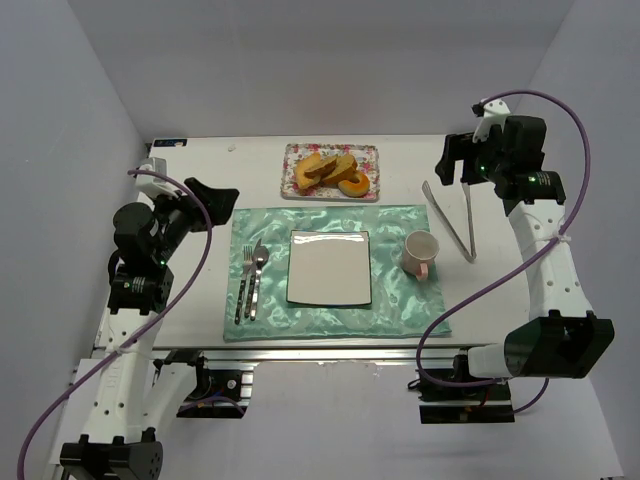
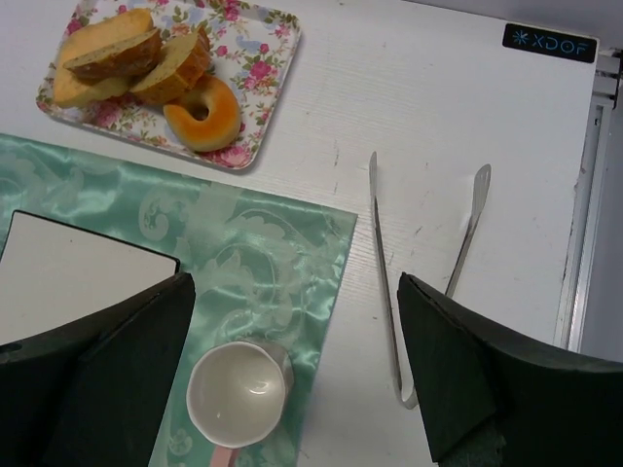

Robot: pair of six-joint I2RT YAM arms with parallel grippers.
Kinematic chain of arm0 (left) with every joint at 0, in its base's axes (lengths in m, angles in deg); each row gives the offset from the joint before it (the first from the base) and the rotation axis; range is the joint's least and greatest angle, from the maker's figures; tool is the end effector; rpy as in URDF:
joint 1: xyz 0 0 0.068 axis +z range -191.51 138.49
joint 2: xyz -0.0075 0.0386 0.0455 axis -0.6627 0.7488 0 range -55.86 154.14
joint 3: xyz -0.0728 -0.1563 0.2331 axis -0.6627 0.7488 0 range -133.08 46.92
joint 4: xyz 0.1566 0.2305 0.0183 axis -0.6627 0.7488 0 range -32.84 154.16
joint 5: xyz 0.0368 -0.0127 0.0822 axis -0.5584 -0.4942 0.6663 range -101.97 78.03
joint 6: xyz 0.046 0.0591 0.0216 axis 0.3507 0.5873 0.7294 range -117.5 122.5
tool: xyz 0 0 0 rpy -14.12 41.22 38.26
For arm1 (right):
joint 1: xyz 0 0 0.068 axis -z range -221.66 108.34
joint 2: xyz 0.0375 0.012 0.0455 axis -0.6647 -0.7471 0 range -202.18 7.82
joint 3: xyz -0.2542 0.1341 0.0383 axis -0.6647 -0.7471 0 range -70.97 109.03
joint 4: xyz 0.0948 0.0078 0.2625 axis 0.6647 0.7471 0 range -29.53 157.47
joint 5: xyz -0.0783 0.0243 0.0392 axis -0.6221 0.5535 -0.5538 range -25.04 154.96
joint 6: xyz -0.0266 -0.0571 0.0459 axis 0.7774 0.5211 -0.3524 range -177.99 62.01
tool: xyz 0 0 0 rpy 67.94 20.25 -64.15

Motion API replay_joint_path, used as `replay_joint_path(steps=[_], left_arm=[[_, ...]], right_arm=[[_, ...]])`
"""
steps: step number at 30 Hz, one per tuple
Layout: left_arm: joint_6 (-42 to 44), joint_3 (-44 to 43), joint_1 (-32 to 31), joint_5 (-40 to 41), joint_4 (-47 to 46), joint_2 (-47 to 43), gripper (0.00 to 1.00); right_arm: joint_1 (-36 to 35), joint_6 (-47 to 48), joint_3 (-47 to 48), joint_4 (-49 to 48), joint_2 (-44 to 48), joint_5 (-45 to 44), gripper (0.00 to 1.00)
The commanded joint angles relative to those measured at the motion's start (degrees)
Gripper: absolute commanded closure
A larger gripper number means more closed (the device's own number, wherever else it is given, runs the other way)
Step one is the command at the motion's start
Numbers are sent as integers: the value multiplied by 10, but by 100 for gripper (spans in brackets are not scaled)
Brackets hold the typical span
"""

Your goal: Place the bread

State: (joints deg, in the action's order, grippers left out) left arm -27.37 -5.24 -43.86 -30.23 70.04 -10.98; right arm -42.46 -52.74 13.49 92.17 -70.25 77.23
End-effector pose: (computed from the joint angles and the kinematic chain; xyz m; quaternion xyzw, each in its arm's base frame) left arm 0.2101 -0.0295 0.3918 -0.0704 0.7358 -0.2970 0.6045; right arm 0.3428 0.0190 0.4186 -0.1014 0.8358 0.0696 0.5351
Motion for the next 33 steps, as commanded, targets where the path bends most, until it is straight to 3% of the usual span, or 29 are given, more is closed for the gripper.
replay_joint_path(steps=[1,3,5,6,8,9,10,11,12,13,14,15,16,17,18,19,27,33], left_arm=[[-5,4,2,-24,-5,-1,2],[-6,2,2,-33,-10,6,4],[-10,2,2,-37,-15,12,14],[-11,1,2,-37,-15,16,32],[-16,1,2,-34,-11,21,52],[-18,4,2,-34,-11,21,67],[-19,6,2,-34,-13,22,68],[-22,7,2,-36,-14,22,66],[-23,8,2,-40,-14,22,56],[-24,10,2,-41,-11,21,26],[-26,12,2,-42,-10,20,17],[-27,15,2,-47,-10,18,11],[-29,24,2,-49,-9,11,6],[-32,29,2,-49,-8,6,4],[-33,34,2,-49,-8,2,4],[-33,40,2,-50,-4,-3,3],[-23,51,2,-57,7,-5,2],[-12,44,2,-63,15,9,2]], right_arm=[[2,52,-4,7,20,41,10],[1,177,-14,34,26,113,11],[2,237,-24,56,32,148,11],[1,250,-24,66,32,151,11],[1,260,-31,67,39,177,11],[1,270,-37,72,45,180,11],[1,242,-48,51,57,179,11],[2,230,-58,46,60,180,34],[1,216,-66,45,58,167,58],[2,175,-76,35,50,149,82],[2,164,-87,27,47,122,88],[23,163,-109,21,44,83,79],[28,168,-119,14,41,67,64],[40,171,-127,14,39,44,27],[46,177,-130,20,35,34,15],[49,177,-135,27,25,20,11],[88,235,-199,16,-70,-32,11],[91,251,-191,-15,-161,-48,11]])
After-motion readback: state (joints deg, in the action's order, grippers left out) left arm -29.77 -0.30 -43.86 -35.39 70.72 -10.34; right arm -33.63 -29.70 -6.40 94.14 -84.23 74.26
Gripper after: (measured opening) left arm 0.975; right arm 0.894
